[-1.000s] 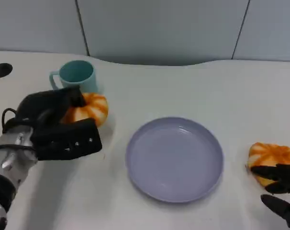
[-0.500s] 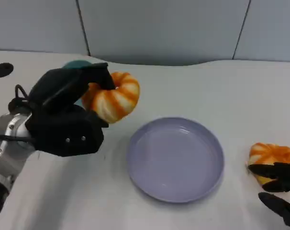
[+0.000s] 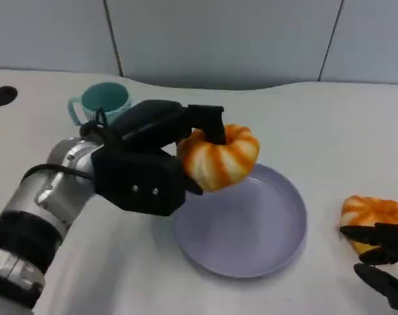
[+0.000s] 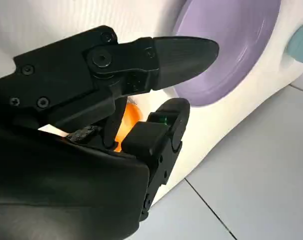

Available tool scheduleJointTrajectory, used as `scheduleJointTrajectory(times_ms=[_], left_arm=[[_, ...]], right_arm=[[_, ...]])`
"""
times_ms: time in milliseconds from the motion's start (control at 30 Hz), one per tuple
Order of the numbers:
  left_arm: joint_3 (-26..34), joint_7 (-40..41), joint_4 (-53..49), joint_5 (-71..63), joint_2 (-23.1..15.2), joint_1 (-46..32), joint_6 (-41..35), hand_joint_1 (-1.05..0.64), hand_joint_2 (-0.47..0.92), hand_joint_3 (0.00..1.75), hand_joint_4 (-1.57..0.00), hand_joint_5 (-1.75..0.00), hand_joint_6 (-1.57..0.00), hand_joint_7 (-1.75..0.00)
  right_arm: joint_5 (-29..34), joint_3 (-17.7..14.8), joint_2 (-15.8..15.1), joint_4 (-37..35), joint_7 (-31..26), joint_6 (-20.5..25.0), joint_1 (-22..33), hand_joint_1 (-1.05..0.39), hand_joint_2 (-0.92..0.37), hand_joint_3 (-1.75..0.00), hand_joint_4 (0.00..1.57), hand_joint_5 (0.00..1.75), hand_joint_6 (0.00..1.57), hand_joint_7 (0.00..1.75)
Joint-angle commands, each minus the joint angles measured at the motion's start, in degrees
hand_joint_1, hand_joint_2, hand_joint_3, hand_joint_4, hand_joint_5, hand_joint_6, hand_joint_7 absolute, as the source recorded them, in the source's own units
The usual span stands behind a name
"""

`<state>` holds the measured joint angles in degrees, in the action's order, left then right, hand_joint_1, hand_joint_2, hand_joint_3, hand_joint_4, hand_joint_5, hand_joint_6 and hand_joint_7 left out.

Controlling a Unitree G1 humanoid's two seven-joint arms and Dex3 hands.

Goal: Grasp the bread from the table and place it into the plate.

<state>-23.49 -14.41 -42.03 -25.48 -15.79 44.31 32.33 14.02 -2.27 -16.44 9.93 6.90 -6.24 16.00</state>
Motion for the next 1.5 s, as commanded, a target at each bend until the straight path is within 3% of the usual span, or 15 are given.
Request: scheduleJointTrajectory(times_ms=[33, 300, 367, 400, 433, 567, 633, 667, 733, 833, 1000, 1167, 1433, 1467, 1500], left_arm=[[-1.6, 0.7, -4.1, -2.3, 1.6, 3.0, 2.1, -0.12, 0.86, 0.08, -0.8, -1.75, -0.58, -1.75], [-4.3, -2.5, -9.4, -4.6, 3.1, 7.3, 4.0, -0.09, 0.85, 0.07, -0.79, -1.75, -0.56, -1.75], [-5.0, -5.4, -10.3, -4.6, 2.9, 8.6, 4.3, -0.11, 0.84, 0.06, -0.72, -1.75, -0.52, -1.75], [-5.6, -6.9, -10.5, -5.2, 2.4, 9.4, 4.7, -0.17, 0.83, 0.05, -0.61, -1.75, -0.44, -1.75], [-6.0, -8.0, -10.3, -5.5, 2.1, 9.9, 4.9, -0.24, 0.82, 0.03, -0.49, -1.62, -0.43, -1.53], [-6.6, -12.2, -9.0, -5.5, 1.2, 10.9, 6.2, -0.46, 0.83, 0.0, -0.34, -1.02, -0.56, -0.65], [-6.7, -14.1, -8.9, -5.2, 1.0, 11.4, 7.1, -0.51, 0.83, 0.0, -0.28, -0.88, -0.58, -0.42], [-6.7, -14.8, -8.9, -5.1, 1.0, 11.5, 7.3, -0.57, 0.83, 0.0, -0.23, -0.7, -0.59, -0.22], [-6.6, -16.1, -8.7, -4.9, 1.1, 11.8, 7.4, -0.6, 0.81, 0.0, -0.17, -0.54, -0.55, -0.06], [-6.3, -17.4, -8.4, -4.7, 1.2, 12.0, 7.0, -0.64, 0.79, 0.0, -0.13, -0.34, -0.41, -0.01], [-5.4, -20.7, -7.6, -2.9, 1.2, 12.3, 6.5, -0.77, 0.81, 0.01, -0.01, -0.19, -0.22, 0.0], [-4.6, -23.7, -6.2, -0.7, 1.0, 12.3, 5.4, -0.83, 0.82, 0.01, 0.0, -0.02, -0.22, -0.01], [-4.1, -26.5, -3.6, 0.8, 0.4, 12.1, 2.9, -0.84, 0.82, 0.0, 0.0, 0.0, -0.23, -0.01], [-4.1, -26.7, -2.9, 0.7, 0.1, 12.1, 2.6, -0.8, 0.82, 0.0, -0.13, -0.06, -0.26, -0.02], [-4.1, -26.8, -2.4, 0.6, -0.1, 12.2, 2.4, -0.79, 0.82, 0.0, -0.15, -0.07, -0.31, -0.05]], right_arm=[[-0.2, -0.4, -0.5, 0.1, -0.2, -0.5, 0.3, -0.26, -0.92, -0.32, 0.7, 0.6, 0.83, 0.01], [0.0, -0.1, -0.4, 0.5, -0.3, -0.7, 0.6, -0.24, -0.92, -0.33, 0.71, 0.59, 0.82, 0.01], [0.2, -0.1, -0.5, 0.8, -0.1, -0.1, 0.6, -0.24, -0.92, -0.34, 0.7, 0.59, 0.82, 0.01], [0.3, 0.0, -0.5, 1.1, -0.1, 0.2, 0.6, -0.25, -0.92, -0.34, 0.69, 0.59, 0.82, 0.01], [0.5, 0.0, -0.5, 1.2, -0.1, 0.3, 0.7, -0.25, -0.92, -0.34, 0.69, 0.58, 0.82, 0.0], [0.6, 0.1, -0.4, 1.3, -0.2, 0.5, 0.7, -0.24, -0.92, -0.34, 0.69, 0.58, 0.81, 0.0], [0.6, 0.2, -0.2, 1.4, -0.3, 0.7, 0.6, -0.24, -0.92, -0.35, 0.69, 0.57, 0.81, 0.0], [0.6, 0.2, -0.2, 1.5, -0.3, 0.9, 0.6, -0.23, -0.92, -0.34, 0.68, 0.57, 0.81, 0.0], [0.8, 0.3, -0.2, 1.7, -0.3, 1.2, 0.7, -0.24, -0.92, -0.35, 0.67, 0.57, 0.81, 0.0], [0.7, 0.4, -0.3, 1.6, -0.3, 1.1, 0.6, -0.24, -0.92, -0.35, 0.69, 0.57, 0.81, 0.0], [0.6, 0.4, -0.2, 2.0, -0.5, 1.5, 0.7, -0.24, -0.92, -0.34, 0.7, 0.58, 0.81, 0.0], [0.1, 0.3, -0.4, 1.1, -0.4, 0.6, 0.4, -0.25, -0.92, -0.35, 0.7, 0.58, 0.81, 0.0], [0.1, 0.2, -0.6, 1.0, -0.4, 0.5, 0.5, -0.25, -0.92, -0.35, 0.7, 0.59, 0.81, 0.0], [0.3, 0.2, -0.5, 1.1, -0.4, 0.8, 0.4, -0.26, -0.92, -0.35, 0.68, 0.58, 0.81, 0.0], [0.3, 0.2, -0.5, 1.1, -0.5, 0.9, 0.4, -0.26, -0.92, -0.35, 0.67, 0.57, 0.81, 0.0]])
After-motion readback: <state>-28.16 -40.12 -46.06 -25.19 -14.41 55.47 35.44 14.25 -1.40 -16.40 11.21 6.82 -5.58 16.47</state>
